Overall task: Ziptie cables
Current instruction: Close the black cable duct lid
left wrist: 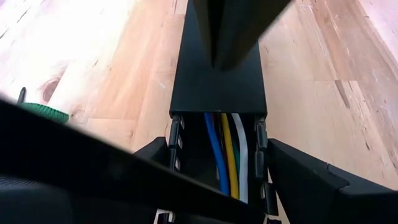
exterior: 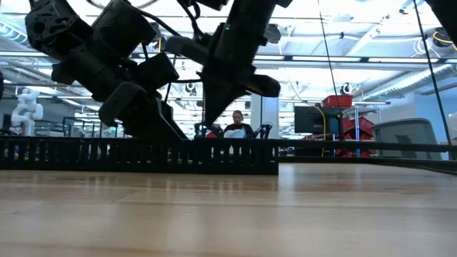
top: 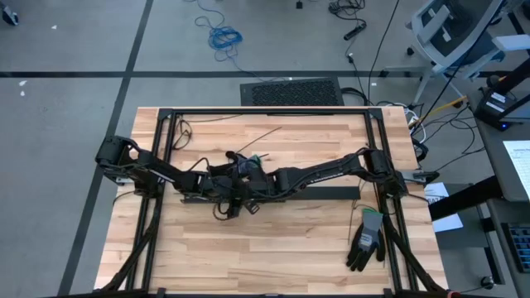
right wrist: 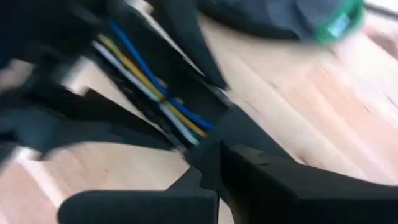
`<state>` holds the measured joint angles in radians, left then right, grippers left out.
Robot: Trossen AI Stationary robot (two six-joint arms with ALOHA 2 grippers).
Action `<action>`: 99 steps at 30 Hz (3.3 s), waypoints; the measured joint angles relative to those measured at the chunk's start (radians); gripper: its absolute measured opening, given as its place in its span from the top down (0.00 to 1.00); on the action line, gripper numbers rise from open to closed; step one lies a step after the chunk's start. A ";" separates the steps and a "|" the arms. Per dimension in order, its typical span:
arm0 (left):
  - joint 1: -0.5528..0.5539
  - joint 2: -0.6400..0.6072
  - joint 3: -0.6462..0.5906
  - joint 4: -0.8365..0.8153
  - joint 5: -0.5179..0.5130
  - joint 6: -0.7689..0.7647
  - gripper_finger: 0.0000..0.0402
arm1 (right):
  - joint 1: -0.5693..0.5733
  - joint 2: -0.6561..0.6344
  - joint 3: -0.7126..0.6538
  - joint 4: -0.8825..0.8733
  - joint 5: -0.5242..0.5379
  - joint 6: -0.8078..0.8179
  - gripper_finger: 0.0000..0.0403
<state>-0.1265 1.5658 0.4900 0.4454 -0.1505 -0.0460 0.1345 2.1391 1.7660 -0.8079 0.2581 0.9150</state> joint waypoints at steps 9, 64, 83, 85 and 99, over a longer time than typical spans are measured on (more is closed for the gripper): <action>0.000 -0.039 0.028 -0.101 -0.070 0.120 0.34 | 0.001 -0.081 0.003 -0.076 0.162 -0.047 1.00; 0.101 -0.294 0.211 -0.980 0.262 -0.176 0.34 | 0.191 -0.122 0.003 -0.669 0.348 0.132 1.00; 0.094 -0.227 0.234 -1.044 0.168 -0.200 0.34 | 0.228 -0.146 0.003 -0.764 0.433 0.174 1.00; 0.087 -0.227 0.234 -1.049 0.167 -0.168 0.34 | 0.230 -0.146 0.003 -0.764 0.433 0.174 1.00; 0.081 -0.075 0.229 -1.008 0.164 -0.132 0.34 | 0.227 -0.146 0.003 -0.763 0.478 0.212 1.00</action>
<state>-0.0450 1.4905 0.7195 -0.5628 0.0132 -0.1776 0.3611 1.9929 1.7691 -1.5712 0.7361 1.1266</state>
